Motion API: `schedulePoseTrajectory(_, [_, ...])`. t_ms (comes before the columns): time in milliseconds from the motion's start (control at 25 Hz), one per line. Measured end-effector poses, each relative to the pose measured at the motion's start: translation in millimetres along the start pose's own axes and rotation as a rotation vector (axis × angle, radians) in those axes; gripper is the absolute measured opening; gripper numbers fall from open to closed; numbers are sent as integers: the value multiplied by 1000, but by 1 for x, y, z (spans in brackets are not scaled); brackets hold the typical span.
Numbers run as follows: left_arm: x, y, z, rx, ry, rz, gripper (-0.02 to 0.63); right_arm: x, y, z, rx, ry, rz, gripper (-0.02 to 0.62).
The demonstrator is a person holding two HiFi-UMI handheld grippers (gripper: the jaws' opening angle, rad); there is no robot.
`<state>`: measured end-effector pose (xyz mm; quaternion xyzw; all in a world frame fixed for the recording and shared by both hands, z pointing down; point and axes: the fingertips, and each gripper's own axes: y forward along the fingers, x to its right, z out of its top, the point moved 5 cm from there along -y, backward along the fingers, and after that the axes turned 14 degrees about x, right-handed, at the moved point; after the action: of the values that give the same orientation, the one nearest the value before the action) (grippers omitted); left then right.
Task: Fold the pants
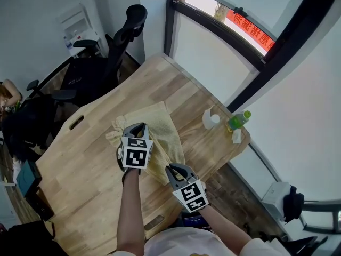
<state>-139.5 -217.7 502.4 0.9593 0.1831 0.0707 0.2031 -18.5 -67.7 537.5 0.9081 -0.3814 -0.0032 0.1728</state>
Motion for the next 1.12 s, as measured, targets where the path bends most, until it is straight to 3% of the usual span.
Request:
schedulePoseTrajectory(320, [45,78,-39,-147,79,-158,17,70,2,-58,-154,115,-194,20])
schedulePoseTrajectory(480, [55,104,-66,-229,65,-181,18,92,9,-81,-240,78,-251,20])
schedulePoseTrajectory(640, [61,116,-88,-269,2,-200,19,102,11,-99,-294,82,-262,21])
schedulePoseTrajectory(800, [67,116,-93,-269,-97,-251,173,107,11,-103,-298,119,-260,21])
schedulePoseTrajectory(960, [62,106,-77,-208,-136,-254,242,108,11,-102,-283,150,-268,25])
schedulePoseTrajectory(1120, [44,85,-57,-137,-188,-225,285,109,8,-98,-271,79,-274,61])
